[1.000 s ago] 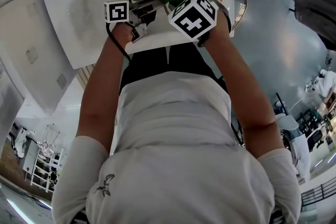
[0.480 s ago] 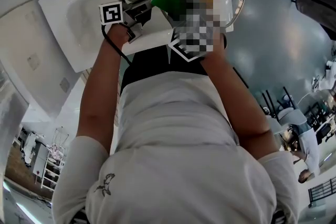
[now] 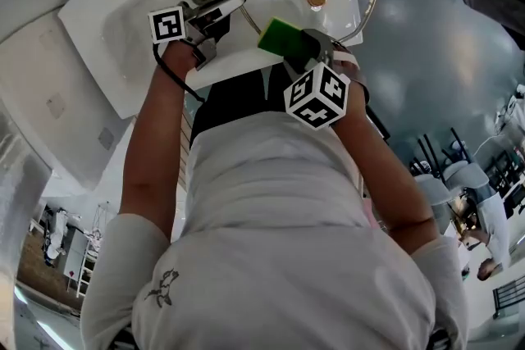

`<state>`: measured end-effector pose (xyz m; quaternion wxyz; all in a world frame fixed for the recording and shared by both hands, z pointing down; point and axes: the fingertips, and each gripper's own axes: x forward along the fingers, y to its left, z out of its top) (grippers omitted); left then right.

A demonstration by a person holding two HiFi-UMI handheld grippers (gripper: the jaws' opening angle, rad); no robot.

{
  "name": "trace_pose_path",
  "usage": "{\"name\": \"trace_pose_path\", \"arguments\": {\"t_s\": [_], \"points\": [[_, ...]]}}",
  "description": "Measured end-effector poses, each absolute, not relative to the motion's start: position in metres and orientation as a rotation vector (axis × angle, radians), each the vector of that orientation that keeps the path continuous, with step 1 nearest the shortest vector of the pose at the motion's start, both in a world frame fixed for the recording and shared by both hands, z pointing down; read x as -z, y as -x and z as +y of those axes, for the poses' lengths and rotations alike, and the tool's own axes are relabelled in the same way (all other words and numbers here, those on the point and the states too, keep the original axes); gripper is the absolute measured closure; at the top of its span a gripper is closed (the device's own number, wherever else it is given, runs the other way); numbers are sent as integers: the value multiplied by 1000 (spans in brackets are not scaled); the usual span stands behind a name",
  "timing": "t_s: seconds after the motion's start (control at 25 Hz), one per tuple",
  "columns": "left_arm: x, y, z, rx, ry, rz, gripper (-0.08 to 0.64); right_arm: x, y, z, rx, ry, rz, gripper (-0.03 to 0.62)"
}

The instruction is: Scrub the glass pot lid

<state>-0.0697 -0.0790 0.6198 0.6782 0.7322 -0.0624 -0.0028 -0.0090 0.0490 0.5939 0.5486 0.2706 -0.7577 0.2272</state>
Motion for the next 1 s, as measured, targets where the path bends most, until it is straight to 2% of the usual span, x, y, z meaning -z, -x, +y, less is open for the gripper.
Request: {"name": "trace_pose_path", "arguments": {"t_s": [0.36,0.72,1.0], "points": [[-620,69,-79,12,-1619,-135,488,-594,-44,92,-681,-641,-1720,307],[-619,68,-79,5,-1634,-143,488,-577,17,6,-320,-566,-1874,307],[-618,68,-80,-14,-1659,-138,488,-586,-6,31,-307,-501,-1852,307]]}}
